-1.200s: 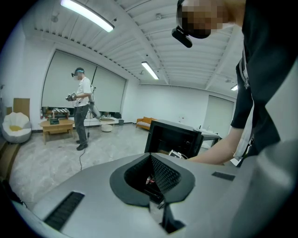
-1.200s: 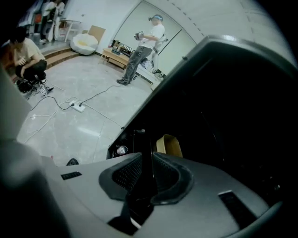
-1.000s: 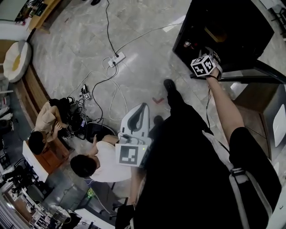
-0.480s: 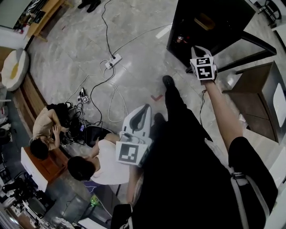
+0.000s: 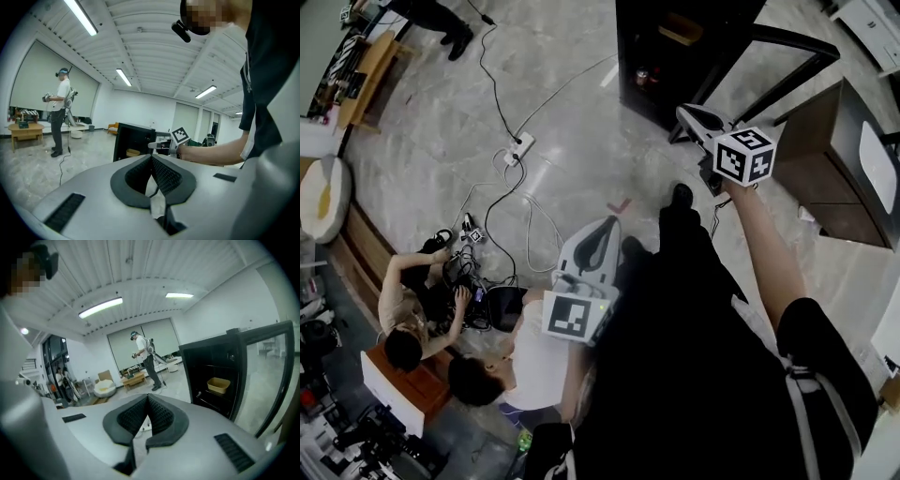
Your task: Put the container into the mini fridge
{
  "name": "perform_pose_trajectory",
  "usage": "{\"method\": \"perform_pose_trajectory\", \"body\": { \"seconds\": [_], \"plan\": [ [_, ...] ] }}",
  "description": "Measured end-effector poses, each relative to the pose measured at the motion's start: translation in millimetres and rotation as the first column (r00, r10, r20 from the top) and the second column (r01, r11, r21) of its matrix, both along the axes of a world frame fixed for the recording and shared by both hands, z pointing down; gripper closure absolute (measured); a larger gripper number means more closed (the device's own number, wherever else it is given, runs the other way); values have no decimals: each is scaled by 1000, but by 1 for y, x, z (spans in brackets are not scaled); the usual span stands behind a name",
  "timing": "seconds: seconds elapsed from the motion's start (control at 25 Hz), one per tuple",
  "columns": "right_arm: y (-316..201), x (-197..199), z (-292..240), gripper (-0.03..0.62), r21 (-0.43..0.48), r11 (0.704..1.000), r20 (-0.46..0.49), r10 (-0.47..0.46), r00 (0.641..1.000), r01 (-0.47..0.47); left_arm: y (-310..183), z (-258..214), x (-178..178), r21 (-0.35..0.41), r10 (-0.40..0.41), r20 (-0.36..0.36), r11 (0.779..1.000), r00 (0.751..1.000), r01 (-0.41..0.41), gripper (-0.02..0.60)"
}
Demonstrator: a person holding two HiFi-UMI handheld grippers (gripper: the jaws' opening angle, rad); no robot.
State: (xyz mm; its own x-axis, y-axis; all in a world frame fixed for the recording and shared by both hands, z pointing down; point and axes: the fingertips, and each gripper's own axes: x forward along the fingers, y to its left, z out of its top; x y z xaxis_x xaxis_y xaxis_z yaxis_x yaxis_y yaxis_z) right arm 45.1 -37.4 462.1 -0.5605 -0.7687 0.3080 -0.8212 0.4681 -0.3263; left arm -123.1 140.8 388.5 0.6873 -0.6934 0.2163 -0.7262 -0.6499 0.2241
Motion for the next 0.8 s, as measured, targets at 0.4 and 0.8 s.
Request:
{"method": "perform_pose_trajectory", "body": {
  "seconds": [0.4, 0.8],
  "plan": [
    [93, 2, -105, 576, 146, 984, 279, -137, 950, 99, -10, -7, 44, 10, 87, -30, 996, 996, -87, 549],
    [142, 17, -115, 577, 150, 986, 264, -112, 958, 74, -17, -6, 80, -6, 172, -16, 985, 985, -172, 549]
  ]
}}
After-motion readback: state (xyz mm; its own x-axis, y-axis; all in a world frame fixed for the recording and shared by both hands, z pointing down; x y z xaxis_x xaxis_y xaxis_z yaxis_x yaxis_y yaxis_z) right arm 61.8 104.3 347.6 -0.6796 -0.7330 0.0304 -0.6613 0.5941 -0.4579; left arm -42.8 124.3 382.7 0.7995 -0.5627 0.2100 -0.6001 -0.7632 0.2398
